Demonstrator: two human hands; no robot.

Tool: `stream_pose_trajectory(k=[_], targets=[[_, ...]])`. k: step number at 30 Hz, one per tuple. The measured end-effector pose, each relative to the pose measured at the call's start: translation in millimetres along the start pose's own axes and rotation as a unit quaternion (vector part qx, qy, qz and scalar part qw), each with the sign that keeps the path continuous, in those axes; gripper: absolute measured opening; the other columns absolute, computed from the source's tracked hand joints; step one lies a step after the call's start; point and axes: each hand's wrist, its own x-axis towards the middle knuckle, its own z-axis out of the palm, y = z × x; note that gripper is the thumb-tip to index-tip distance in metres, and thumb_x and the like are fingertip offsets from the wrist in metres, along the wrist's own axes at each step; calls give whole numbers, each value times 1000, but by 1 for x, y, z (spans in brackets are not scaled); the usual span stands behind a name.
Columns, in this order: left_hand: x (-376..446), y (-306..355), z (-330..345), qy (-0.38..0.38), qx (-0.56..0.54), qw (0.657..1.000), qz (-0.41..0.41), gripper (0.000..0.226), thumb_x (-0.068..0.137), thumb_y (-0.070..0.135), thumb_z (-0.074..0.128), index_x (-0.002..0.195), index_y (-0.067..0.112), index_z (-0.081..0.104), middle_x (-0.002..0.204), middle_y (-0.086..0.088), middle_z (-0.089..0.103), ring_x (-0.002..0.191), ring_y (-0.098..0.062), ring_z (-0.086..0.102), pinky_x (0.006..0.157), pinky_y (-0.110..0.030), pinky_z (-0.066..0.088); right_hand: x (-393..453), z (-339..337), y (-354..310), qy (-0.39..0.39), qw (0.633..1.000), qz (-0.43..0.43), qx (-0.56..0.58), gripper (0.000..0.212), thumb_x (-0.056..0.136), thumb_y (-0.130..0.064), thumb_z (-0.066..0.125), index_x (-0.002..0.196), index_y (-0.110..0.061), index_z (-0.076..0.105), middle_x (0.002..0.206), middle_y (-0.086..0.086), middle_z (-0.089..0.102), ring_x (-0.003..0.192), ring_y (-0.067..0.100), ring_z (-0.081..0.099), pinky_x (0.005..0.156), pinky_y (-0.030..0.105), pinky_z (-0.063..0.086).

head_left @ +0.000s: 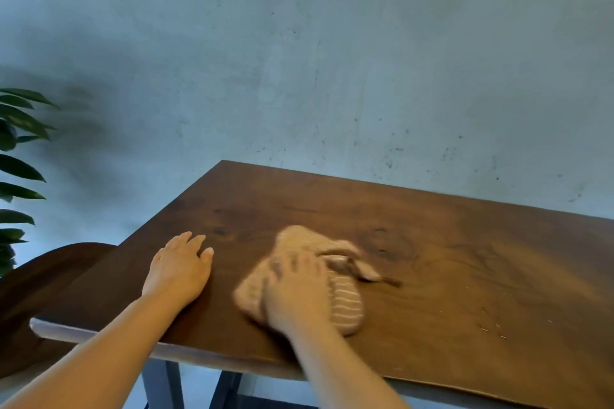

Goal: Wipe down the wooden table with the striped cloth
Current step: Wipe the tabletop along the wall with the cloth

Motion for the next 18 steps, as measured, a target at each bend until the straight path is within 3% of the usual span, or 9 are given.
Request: stream_pose_trajectory(k=[3, 5, 8, 10, 18], targets=[[-1, 20, 11, 7, -49, 999, 1, 46, 101, 34, 41, 145, 22, 40, 154, -1, 35, 141, -21, 33, 114, -41, 30, -16, 2, -10, -29, 991, -126, 41, 56, 103, -50, 13, 157, -36, 8, 166, -2, 6, 152, 20, -1, 122, 43, -5], [-4, 29, 16, 8, -55, 998, -6, 46, 99, 35, 43, 143, 22, 43, 151, -1, 39, 137, -23, 39, 111, -42, 35, -25, -1, 19, -37, 988, -147, 45, 56, 103, -53, 12, 156, -37, 10, 166, -8, 5, 152, 15, -2, 122, 40, -6], [-9, 45, 20, 14, -32, 999, -8, 49, 97, 39, 47, 143, 21, 42, 150, -3, 41, 135, -24, 42, 107, -43, 40, -44, -15, 73, -47, 992, -110, 34, 64, 98, -62, 2, 157, -37, 10, 165, -12, 3, 152, 12, -2, 121, 35, -9], [-15, 64, 24, 8, -31, 999, 2, 51, 97, 40, 47, 144, 20, 41, 150, -3, 40, 136, -23, 40, 108, -42, 39, -56, -25, 109, -53, 995, -83, 25, 79, 84, -66, -7, 156, -38, 9, 165, -14, 1, 151, 10, -3, 119, 31, -11], [-57, 168, 57, -13, -29, 993, 113, 50, 99, 43, 42, 144, 21, 42, 152, 1, 38, 139, -16, 35, 114, -33, 29, -100, -47, 240, -31, 999, 35, 2, 103, 62, -73, -21, 156, -42, 7, 164, -18, -1, 150, 5, -4, 120, 30, -7]])
